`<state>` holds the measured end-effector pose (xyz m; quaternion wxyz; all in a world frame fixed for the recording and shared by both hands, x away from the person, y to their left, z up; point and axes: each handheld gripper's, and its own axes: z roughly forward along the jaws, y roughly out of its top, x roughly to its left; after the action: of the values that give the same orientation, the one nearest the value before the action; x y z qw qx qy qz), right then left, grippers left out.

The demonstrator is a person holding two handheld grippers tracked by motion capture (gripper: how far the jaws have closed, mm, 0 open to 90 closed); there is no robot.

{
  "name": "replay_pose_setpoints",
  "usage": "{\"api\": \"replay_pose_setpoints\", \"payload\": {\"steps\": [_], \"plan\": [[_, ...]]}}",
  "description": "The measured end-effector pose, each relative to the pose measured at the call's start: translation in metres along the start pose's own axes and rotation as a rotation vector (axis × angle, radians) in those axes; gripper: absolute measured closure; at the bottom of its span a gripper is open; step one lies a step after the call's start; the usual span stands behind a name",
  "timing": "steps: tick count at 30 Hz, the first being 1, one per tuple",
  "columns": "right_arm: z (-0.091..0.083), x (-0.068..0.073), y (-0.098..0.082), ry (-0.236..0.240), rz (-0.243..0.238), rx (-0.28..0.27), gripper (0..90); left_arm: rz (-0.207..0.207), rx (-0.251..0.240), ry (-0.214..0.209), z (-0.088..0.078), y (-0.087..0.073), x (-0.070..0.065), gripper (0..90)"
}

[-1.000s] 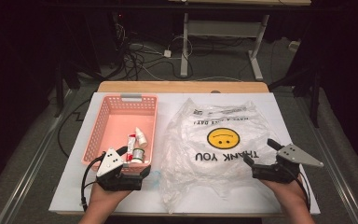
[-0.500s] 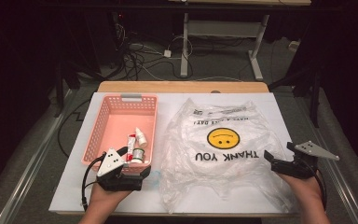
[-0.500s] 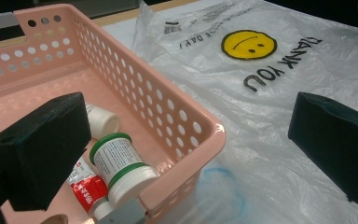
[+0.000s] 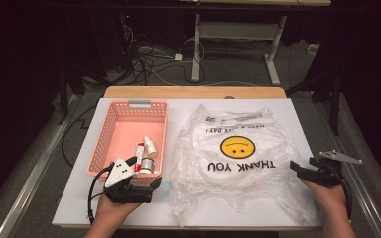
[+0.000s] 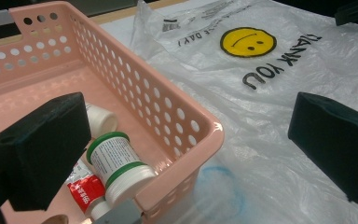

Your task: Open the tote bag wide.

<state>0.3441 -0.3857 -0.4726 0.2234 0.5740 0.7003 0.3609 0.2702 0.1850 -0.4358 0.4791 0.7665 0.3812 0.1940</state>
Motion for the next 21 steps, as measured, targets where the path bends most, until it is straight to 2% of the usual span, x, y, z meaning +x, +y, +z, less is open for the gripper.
{"api": "replay_pose_setpoints", "payload": {"steps": [1, 3, 7, 9, 12, 16, 19, 20, 21], "plan": [[0.0027, -0.0025, -0.0002, -0.001, 0.019, 0.022, 24.2, -0.016, 0.008, 0.010, -0.0004, 0.0003, 0.0008, 0.0], [0.0031, -0.0022, 0.0000, -0.005, 0.026, 0.028, 27.7, -0.041, 0.007, 0.013, -0.0016, 0.0008, 0.0027, 0.0], [0.0056, -0.0010, 0.0000, 0.002, 0.001, 0.056, 39.2, -0.026, 0.019, 0.015, -0.0017, 0.0021, 0.0037, 0.0], [0.0059, 0.0015, -0.0003, 0.009, -0.020, 0.063, 44.9, -0.035, 0.031, 0.014, -0.0016, 0.0026, 0.0045, 0.0], [0.0056, 0.0039, -0.0008, 0.002, -0.030, 0.069, 52.9, -0.034, 0.016, 0.011, -0.0029, 0.0025, 0.0038, 0.0], [0.0047, 0.0041, -0.0015, 0.013, -0.032, 0.074, 66.6, -0.039, -0.017, 0.010, -0.0049, 0.0012, 0.0024, 0.0], [0.0038, 0.0031, -0.0022, 0.027, -0.029, 0.079, 79.7, -0.048, -0.013, 0.002, -0.0050, 0.0013, 0.0027, 0.0], [0.0036, 0.0025, -0.0027, 0.041, -0.034, 0.077, 87.1, -0.053, -0.009, 0.008, -0.0051, 0.0013, 0.0028, 0.0], [0.0033, 0.0028, -0.0031, 0.056, -0.042, 0.081, 90.0, -0.054, -0.001, 0.005, -0.0054, 0.0017, 0.0035, 0.0]]}}
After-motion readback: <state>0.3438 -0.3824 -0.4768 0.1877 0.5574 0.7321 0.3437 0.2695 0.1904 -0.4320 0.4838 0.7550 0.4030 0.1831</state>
